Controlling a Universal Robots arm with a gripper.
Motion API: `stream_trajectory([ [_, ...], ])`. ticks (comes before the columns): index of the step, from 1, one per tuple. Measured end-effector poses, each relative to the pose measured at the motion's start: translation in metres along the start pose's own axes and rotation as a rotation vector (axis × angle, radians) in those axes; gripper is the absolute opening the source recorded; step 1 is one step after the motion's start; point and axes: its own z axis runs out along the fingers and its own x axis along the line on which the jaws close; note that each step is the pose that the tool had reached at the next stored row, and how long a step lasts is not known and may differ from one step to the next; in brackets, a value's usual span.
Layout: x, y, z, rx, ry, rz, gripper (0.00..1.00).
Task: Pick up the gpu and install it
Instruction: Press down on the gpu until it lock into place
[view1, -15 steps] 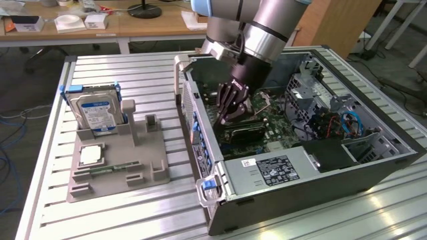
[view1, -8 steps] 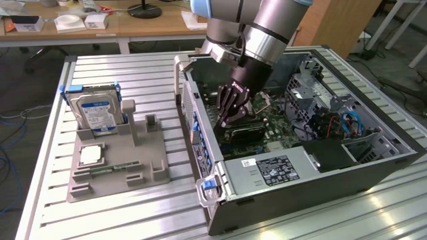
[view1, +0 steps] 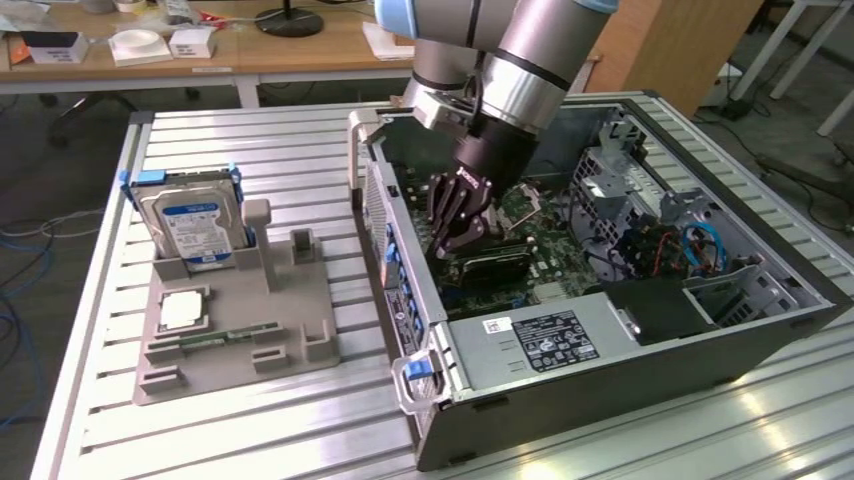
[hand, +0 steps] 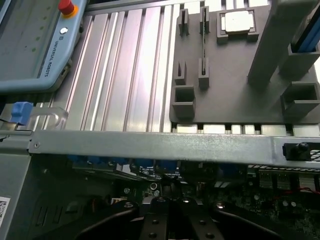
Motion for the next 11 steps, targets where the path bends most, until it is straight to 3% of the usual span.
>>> stream_trajectory([
  [11, -0.0054, 0.0007, 0.0018, -0.0001, 0.0005, 0.000, 0.10],
])
